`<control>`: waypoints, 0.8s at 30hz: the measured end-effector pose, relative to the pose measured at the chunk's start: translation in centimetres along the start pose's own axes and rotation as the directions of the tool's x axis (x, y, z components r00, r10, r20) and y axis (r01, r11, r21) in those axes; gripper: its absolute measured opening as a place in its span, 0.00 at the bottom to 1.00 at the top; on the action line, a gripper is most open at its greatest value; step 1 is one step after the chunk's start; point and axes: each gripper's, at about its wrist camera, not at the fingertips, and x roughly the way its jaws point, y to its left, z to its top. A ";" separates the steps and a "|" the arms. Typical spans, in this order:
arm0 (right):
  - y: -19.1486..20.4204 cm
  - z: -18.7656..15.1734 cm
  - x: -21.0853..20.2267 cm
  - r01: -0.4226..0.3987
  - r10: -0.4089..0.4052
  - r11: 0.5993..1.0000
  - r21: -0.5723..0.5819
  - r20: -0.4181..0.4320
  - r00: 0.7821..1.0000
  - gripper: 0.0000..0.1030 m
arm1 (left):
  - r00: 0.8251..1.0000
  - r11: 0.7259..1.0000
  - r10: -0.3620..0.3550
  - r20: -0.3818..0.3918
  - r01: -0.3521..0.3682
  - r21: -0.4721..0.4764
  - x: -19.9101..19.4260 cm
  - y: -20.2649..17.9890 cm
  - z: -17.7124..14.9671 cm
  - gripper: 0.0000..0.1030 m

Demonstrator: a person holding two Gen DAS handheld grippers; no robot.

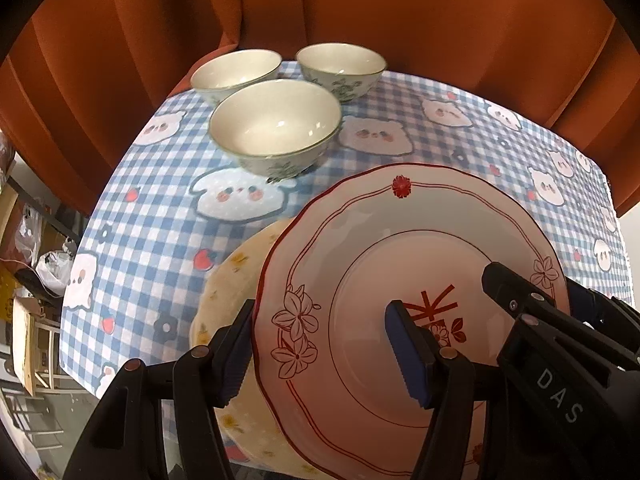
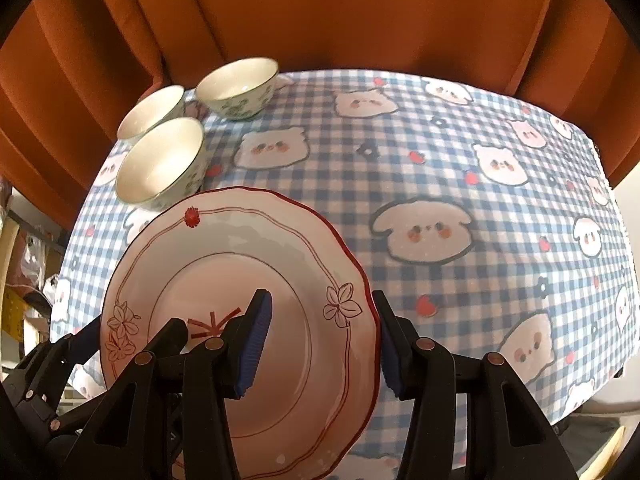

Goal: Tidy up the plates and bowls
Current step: 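Carry the red-rimmed plate over the yellow-flower plate stack, then lower the red-rimmed plate onto the stack and open both grippers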

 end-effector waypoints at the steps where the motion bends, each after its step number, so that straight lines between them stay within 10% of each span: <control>1: 0.3 -0.2 0.1 0.003 -0.003 1.000 -0.002 -0.004 1.000 0.51 | 1.000 1.000 -0.007 -0.002 0.007 -0.009 0.1 0.3 -0.1 0.63; 24: 3.0 -2.4 3.7 0.036 -0.037 0.999 -0.016 -0.089 0.995 0.51 | 0.999 1.000 0.017 -0.051 -0.016 0.006 2.6 2.5 -2.5 0.62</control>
